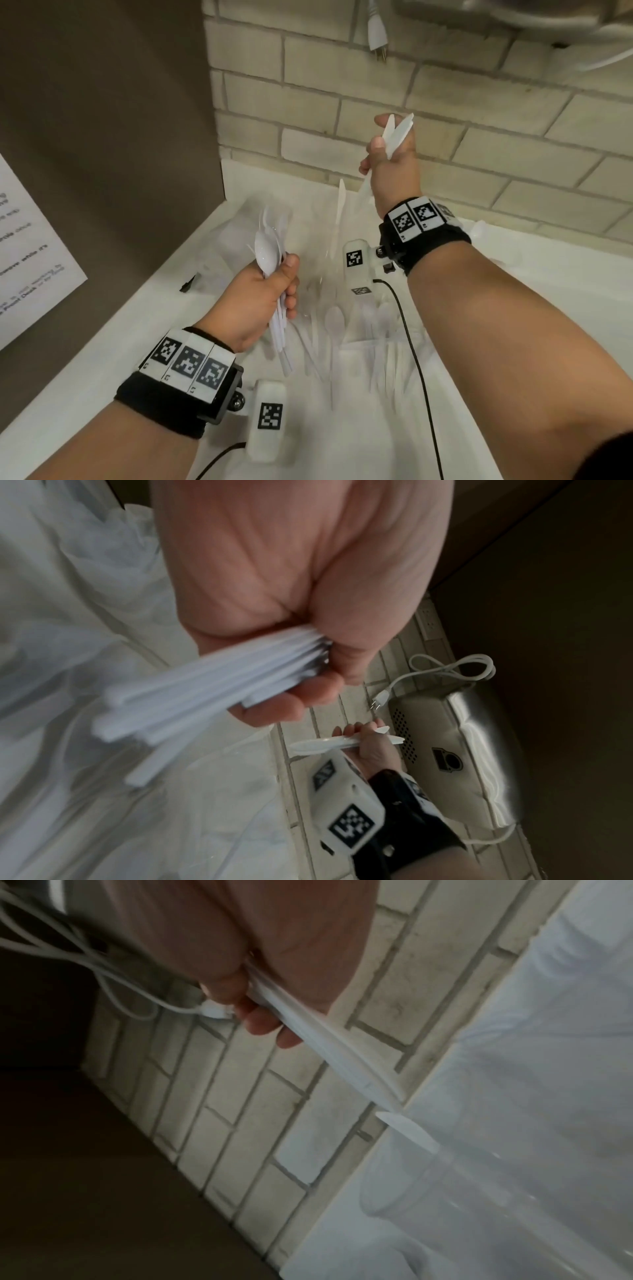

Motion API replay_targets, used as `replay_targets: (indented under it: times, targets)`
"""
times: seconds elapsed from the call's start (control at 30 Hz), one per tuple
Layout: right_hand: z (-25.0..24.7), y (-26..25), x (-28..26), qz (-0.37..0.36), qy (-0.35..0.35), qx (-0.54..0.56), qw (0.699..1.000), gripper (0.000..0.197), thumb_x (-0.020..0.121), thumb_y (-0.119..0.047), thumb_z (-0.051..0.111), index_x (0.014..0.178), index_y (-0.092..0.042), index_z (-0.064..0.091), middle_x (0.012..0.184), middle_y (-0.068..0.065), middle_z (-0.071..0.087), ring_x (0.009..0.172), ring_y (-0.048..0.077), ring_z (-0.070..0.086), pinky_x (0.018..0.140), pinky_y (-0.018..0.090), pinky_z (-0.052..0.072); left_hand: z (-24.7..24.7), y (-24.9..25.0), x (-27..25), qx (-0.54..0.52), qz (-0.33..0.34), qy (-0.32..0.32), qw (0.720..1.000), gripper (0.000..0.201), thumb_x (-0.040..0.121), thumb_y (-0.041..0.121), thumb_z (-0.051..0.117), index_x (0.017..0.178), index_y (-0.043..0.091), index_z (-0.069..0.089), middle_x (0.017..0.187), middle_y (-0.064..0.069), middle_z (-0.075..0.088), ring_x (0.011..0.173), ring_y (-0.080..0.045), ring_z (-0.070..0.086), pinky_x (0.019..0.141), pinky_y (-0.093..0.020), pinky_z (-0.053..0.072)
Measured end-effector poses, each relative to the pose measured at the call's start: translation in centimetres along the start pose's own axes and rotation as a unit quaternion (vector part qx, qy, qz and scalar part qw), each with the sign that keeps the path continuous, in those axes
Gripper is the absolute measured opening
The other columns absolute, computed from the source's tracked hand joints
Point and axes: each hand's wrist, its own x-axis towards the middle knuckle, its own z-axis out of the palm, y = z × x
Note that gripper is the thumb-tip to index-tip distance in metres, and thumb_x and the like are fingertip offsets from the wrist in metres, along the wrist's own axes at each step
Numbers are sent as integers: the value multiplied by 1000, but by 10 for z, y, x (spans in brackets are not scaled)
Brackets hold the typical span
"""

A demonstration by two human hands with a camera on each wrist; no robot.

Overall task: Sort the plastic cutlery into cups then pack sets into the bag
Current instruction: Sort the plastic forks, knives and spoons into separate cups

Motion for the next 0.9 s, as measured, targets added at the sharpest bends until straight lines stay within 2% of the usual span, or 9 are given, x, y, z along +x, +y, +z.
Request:
replay_targets:
  times: [0.17, 0.23, 0.33, 0.4, 0.5, 0.63, 0.73, 0.83, 0.9]
  targets:
    - [18, 34, 18, 44, 15, 28, 999, 20, 97, -8, 41, 105, -24, 48, 78, 1, 47, 65, 17, 47, 61, 18, 47, 2, -7, 10, 14, -12, 14, 1000, 22, 93, 30, 54, 79, 14, 53, 59, 2, 45, 52, -14, 44, 54, -31, 42]
    - [24, 49, 22, 77, -4, 6, 997, 17, 96, -10, 44, 106, -23, 48, 85, 5, 50, 64, 18, 50, 59, 21, 47, 1, -9, 13, 14, -17, 13, 1000, 23, 92, 31, 55, 78, 13, 53, 60, 0, 46, 52, -16, 44, 54, -31, 43]
    - [27, 70, 26, 134, -29, -3, 991, 14, 96, -14, 50, 109, -20, 48, 88, 6, 55, 64, 17, 58, 66, 34, 52, -1, -11, 18, 12, -23, 14, 1000, 23, 92, 30, 55, 78, 12, 53, 61, -1, 46, 52, -16, 45, 52, -31, 44]
    - [26, 74, 29, 154, -36, -49, 986, 23, 95, -19, 54, 118, -18, 50, 92, 3, 63, 81, 17, 63, 80, 37, 51, -3, -12, 20, 15, -24, 13, 999, 24, 93, 29, 54, 77, 12, 53, 60, -1, 47, 53, -16, 45, 52, -30, 44]
    - [22, 72, 32, 150, -57, -117, 980, 40, 95, -24, 54, 133, -12, 49, 118, 7, 65, 110, 19, 59, 101, 34, 44, -2, -13, 22, 21, -25, 11, 999, 25, 93, 30, 54, 77, 11, 52, 60, -1, 47, 53, -17, 45, 54, -31, 44]
    - [14, 56, 26, 119, -79, -140, 980, 44, 98, -19, 50, 140, -8, 44, 138, 9, 54, 128, 19, 50, 109, 32, 38, 4, -13, 21, 22, -30, 9, 999, 24, 93, 30, 54, 78, 11, 51, 59, 0, 48, 53, -16, 46, 56, -32, 43]
    - [5, 36, 13, 93, -79, -107, 987, 37, 97, -16, 51, 134, -11, 53, 133, 3, 58, 122, 13, 54, 106, 27, 41, 9, -13, 19, 23, -36, 6, 999, 23, 93, 31, 54, 81, 11, 53, 59, 1, 50, 53, -16, 48, 55, -32, 45]
    - [-4, 13, -10, 82, -104, -68, 989, 27, 96, -14, 53, 122, -13, 63, 113, -4, 64, 102, 5, 58, 88, 12, 44, 12, -11, 15, 31, -39, 2, 999, 27, 92, 32, 55, 86, 7, 55, 58, 0, 52, 53, -17, 51, 58, -33, 47]
    - [-10, 3, -29, 90, -134, -48, 986, 21, 95, -12, 55, 112, -15, 68, 104, -4, 67, 97, 6, 60, 87, 15, 46, 15, -10, 12, 32, -40, -4, 999, 28, 92, 33, 56, 91, 5, 57, 59, 1, 52, 53, -17, 52, 56, -31, 48]
